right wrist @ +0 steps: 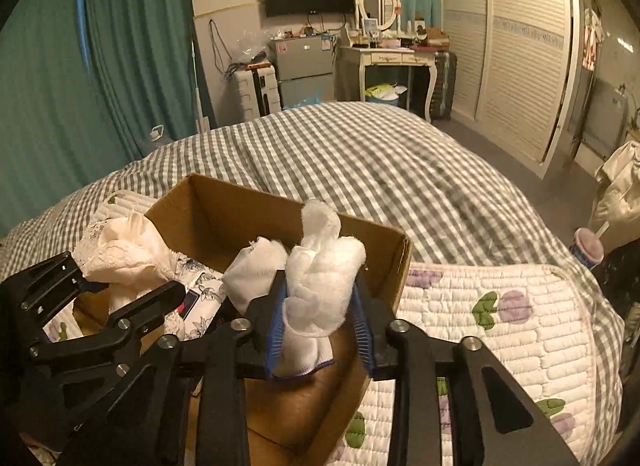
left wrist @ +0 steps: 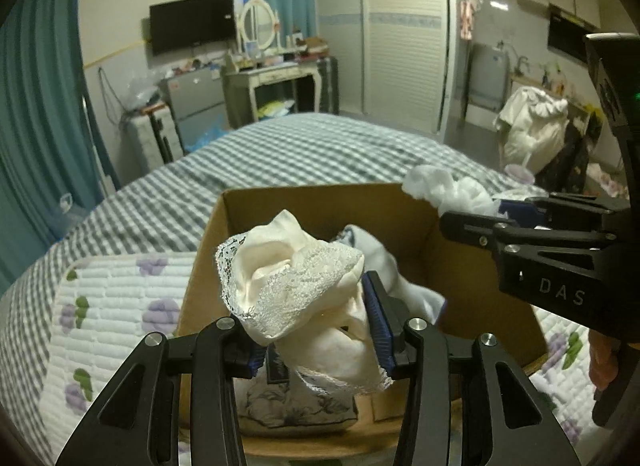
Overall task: Organize soft objects
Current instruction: 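Lower both cloths into the cardboard box and open both tools, then grasp the blue wet-wipes pack with the right tool while the left tool grasps a small white item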
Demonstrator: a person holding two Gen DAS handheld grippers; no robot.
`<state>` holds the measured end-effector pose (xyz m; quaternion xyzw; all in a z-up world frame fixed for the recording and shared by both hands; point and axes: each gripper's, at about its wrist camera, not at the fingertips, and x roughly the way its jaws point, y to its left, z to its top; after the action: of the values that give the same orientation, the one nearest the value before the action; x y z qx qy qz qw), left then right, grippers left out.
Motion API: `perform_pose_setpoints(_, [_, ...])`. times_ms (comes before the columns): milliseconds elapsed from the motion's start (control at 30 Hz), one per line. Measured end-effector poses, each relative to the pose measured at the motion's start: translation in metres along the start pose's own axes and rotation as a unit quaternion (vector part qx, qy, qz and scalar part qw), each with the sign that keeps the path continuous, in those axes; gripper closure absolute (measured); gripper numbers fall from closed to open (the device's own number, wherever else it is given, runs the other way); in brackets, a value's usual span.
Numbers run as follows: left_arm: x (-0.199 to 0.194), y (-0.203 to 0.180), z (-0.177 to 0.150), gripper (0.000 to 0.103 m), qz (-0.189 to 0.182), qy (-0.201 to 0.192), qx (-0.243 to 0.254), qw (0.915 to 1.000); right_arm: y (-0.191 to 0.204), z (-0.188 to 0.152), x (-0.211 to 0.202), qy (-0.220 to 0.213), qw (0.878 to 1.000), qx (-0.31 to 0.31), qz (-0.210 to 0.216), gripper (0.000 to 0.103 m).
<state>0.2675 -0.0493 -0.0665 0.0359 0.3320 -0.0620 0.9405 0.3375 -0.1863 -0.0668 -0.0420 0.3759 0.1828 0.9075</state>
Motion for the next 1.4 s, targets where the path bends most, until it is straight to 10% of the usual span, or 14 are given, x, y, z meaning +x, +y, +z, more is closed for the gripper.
perform_pose_setpoints(133, [-0.010,-0.002,0.006,0.017,0.025,-0.015,-0.001,0.9996,-0.003,0.001,-0.017,-0.026,0.999,0.009,-0.019,0.037])
perform_pose_setpoints(667, [-0.205,0.025,0.029,0.009,0.070,-0.138,-0.002,0.9880,0.044,0.003,-0.210,-0.110,0.992,0.001,-0.056,0.031])
perform_pose_setpoints(867, [-0.250,0.050,0.003,0.002,0.073,-0.158,-0.017,0.9846,0.086,-0.021,-0.262,-0.133,0.989,-0.023,-0.054,0.006])
perform_pose_setpoints(1400, [-0.131,0.096,-0.121,0.003,0.073,-0.027,-0.041,0.9961,0.133,-0.142,-0.125,-0.024,0.994,-0.047,-0.095,0.006])
